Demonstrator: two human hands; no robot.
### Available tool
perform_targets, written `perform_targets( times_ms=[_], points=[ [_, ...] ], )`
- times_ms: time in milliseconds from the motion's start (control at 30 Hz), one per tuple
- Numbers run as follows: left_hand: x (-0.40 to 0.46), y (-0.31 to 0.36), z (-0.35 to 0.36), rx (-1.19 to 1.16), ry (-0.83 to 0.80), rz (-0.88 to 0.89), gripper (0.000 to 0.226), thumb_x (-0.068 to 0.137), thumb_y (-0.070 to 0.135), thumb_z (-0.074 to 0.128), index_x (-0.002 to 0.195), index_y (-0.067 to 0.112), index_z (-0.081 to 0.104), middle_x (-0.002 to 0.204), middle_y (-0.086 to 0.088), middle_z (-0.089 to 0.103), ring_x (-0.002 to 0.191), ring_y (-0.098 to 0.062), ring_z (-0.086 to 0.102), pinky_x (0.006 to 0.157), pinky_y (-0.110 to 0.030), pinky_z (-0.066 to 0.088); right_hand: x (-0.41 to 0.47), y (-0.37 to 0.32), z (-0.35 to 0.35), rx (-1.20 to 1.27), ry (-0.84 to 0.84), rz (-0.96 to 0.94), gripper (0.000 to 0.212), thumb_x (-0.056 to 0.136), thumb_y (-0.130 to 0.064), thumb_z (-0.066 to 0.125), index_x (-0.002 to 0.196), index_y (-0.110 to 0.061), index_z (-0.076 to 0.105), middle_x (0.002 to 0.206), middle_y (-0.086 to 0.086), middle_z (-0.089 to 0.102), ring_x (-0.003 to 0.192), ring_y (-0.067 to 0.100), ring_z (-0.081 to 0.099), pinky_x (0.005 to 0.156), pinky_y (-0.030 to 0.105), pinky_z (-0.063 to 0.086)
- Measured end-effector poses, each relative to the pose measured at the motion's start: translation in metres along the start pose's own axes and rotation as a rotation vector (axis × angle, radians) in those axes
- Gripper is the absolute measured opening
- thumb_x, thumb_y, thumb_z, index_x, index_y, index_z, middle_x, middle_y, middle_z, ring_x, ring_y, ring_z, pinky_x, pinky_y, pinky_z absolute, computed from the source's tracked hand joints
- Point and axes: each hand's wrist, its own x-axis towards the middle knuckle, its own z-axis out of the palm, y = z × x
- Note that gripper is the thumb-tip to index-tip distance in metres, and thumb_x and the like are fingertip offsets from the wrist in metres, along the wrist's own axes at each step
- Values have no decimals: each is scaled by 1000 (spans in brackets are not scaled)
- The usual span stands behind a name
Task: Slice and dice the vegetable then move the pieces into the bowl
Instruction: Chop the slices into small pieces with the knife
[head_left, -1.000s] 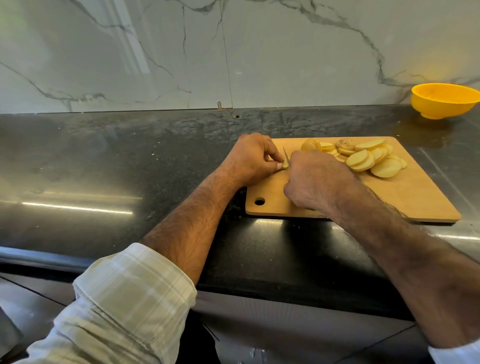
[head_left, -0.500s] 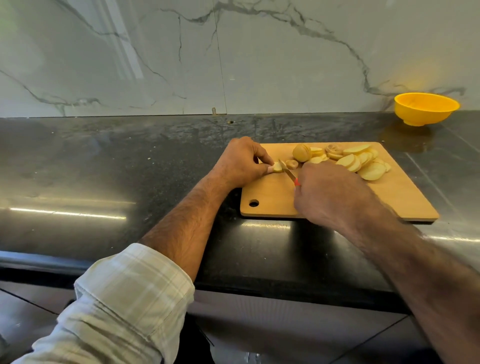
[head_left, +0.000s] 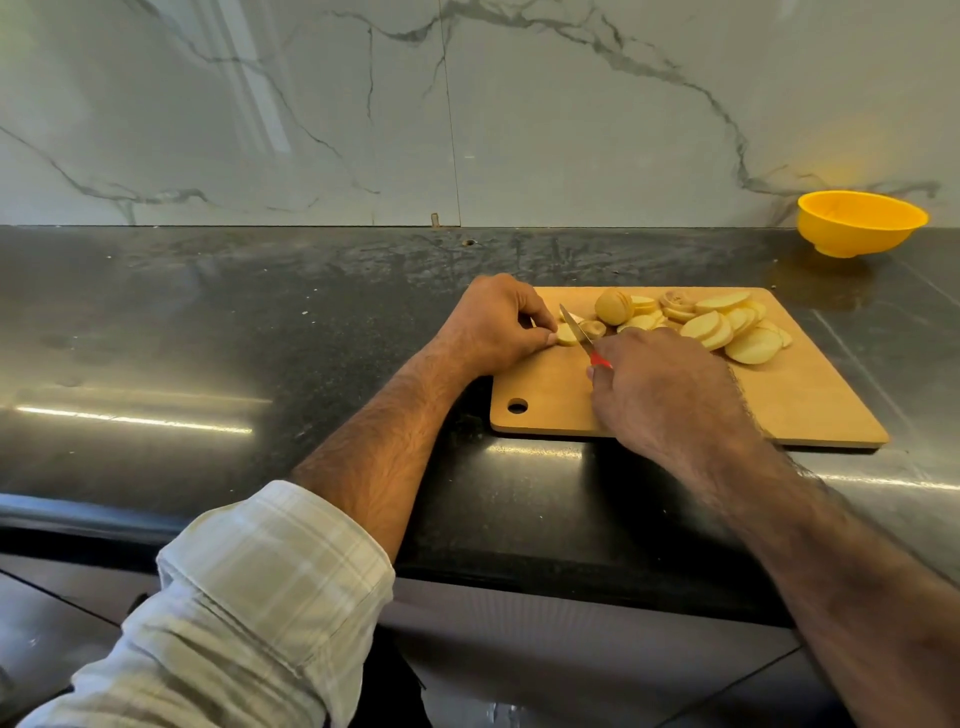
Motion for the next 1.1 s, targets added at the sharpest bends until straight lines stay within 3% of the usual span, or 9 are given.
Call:
perform_targets(
  times_ms=[200,367,433,533,700,1000,1100],
  points=[
    [-1,0,-1,2,-2,6,6,88,24,84,94,23,84,94,14,75,91,-6,68,84,-22,56,1,6,5,-20,87,-66,23,104,-36,48,114,-21,63,102,3,61,87,21,53,73,39,47],
    [-1,3,1,10,-12,16,6,89,26,84,95,25,84,92,16,75,89,-6,67,80,-18,53,-5,7,-4,-54,67,-76,18,106,-36,50,92,-24,49,82,-2,48,80,18,50,70,37,42],
    [-1,5,1,23,-8,16,6,89,27,84,94,24,85,92,15,75,87,-5,65,78,-17,51,-4,10,-7,-60,42,-81,19,106,-37,50,93,-23,53,83,-3,50,82,17,52,72,37,45],
    [0,6,2,36,-6,9,6,89,27,84,93,23,85,91,14,74,84,-5,64,76,-16,49,3,11,-10,-56,-43,-80,21,105,-41,53,112,-24,65,94,-4,60,91,18,58,79,39,54],
    [-1,8,2,34,5,4,4,87,26,85,91,24,85,90,14,76,84,-8,66,78,-20,55,15,6,-2,-93,43,-150,10,103,-34,55,105,-26,62,80,-9,44,84,18,51,74,38,47],
    [-1,9,2,56,1,-31,5,88,28,84,93,25,84,93,18,73,84,1,62,80,-16,48,6,32,2,-36,-20,-201,22,103,-45,54,114,-31,67,90,-10,59,85,15,57,72,35,52],
    [-1,6,0,33,-15,-36,5,89,28,85,94,27,84,93,19,73,87,1,63,82,-16,48,4,39,2,20,34,-175,27,104,-46,52,117,-31,70,98,-7,65,89,17,58,75,36,53]
  ],
)
